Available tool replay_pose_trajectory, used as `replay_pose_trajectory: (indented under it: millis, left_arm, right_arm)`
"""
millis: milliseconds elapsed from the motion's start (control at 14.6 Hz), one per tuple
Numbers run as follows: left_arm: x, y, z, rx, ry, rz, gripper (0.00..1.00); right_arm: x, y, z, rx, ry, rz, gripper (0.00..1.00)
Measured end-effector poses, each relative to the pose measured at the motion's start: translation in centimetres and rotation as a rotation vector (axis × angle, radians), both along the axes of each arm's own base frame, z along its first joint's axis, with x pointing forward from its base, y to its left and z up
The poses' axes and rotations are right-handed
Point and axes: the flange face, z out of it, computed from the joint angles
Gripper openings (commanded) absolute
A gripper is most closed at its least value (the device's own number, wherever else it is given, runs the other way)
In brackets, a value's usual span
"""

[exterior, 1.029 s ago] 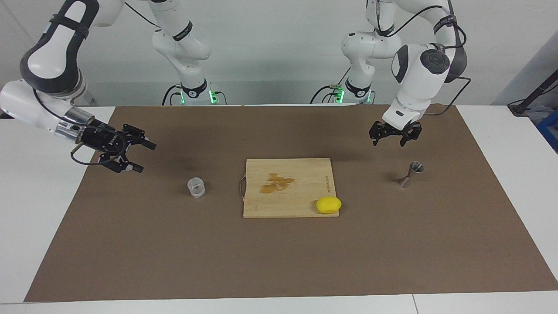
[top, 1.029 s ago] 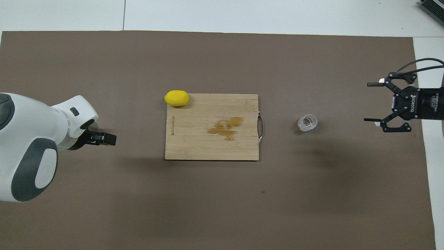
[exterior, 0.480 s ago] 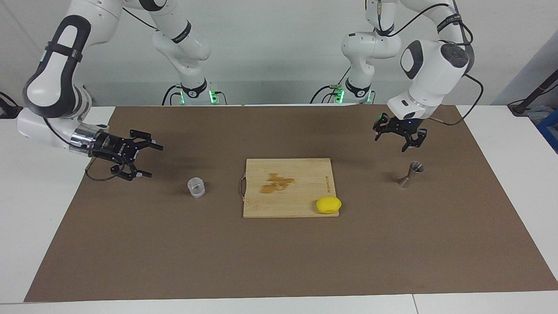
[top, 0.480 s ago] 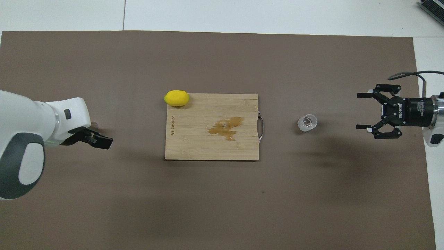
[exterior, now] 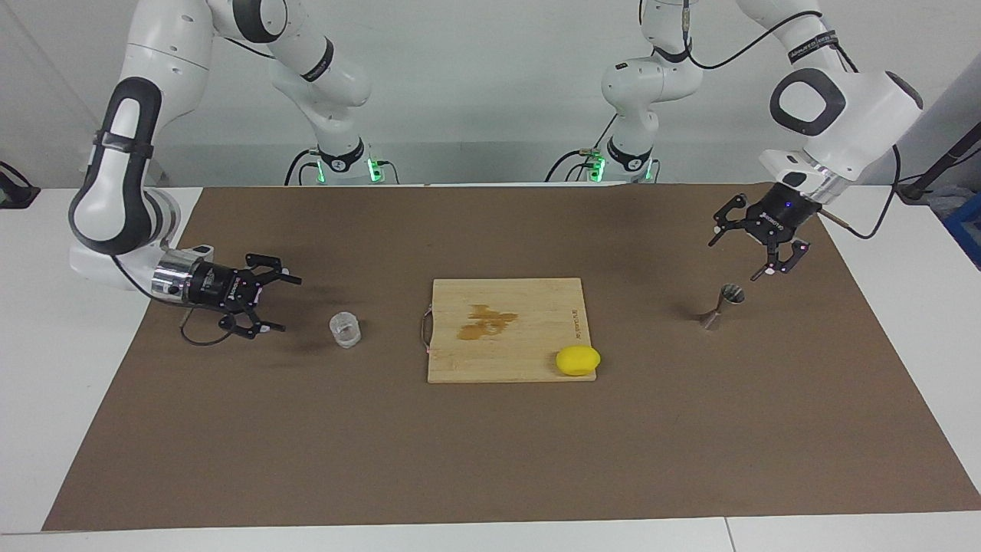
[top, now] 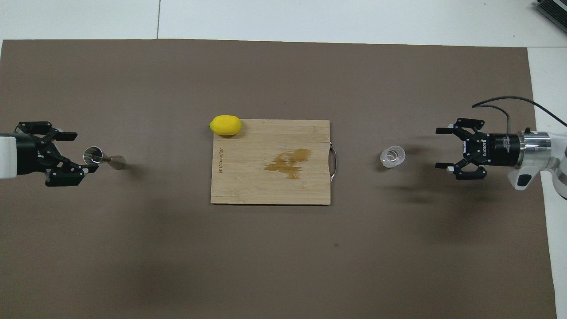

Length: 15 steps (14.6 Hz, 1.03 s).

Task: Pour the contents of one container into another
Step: 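Move the left gripper to the tin while the right gripper nears the cup, then close the left gripper on the tin while the right gripper grips the cup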

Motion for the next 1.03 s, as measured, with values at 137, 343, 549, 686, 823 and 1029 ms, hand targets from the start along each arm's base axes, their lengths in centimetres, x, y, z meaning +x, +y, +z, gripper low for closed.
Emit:
replay_pose_trajectory:
  millis: [137, 343, 549, 686, 823, 1029]
  left_arm:
    - [1.3, 1.7, -0.6, -0.061, -0.073, -0.069, 1.00]
    - [2.2, 5.2, -3.1, -0.136, -0.080, -0.088, 1.00]
    - [1.7, 7.9, -6.0, -0.245, -0.011, -0.118, 1.00]
    - [1.5, 9.1, -8.0, -0.295, -0.042, -0.197, 1.00]
    - [1.3, 10.4, -10.3, -0.369, -0.084, -0.224, 1.00]
    - [1.4, 11.7, -13.5, -0.477, -0.120, -0.185, 1.00]
  right_arm:
    - [-0.8, 0.1, -1.4, -0.004, -0.009, 0.004, 1.00]
    - [-1.2, 0.3, -3.4, -0.015, -0.013, 0.005, 1.00]
    - [-1.0, 1.1, -4.6, -0.026, -0.006, 0.012, 1.00]
    - [-0.7, 1.8, -5.0, -0.049, -0.007, 0.011, 1.00]
    - [-0.2, 2.9, -5.2, -0.073, -0.011, 0.019, 1.00]
    - [0.4, 5.0, -5.4, -0.108, -0.031, 0.044, 1.00]
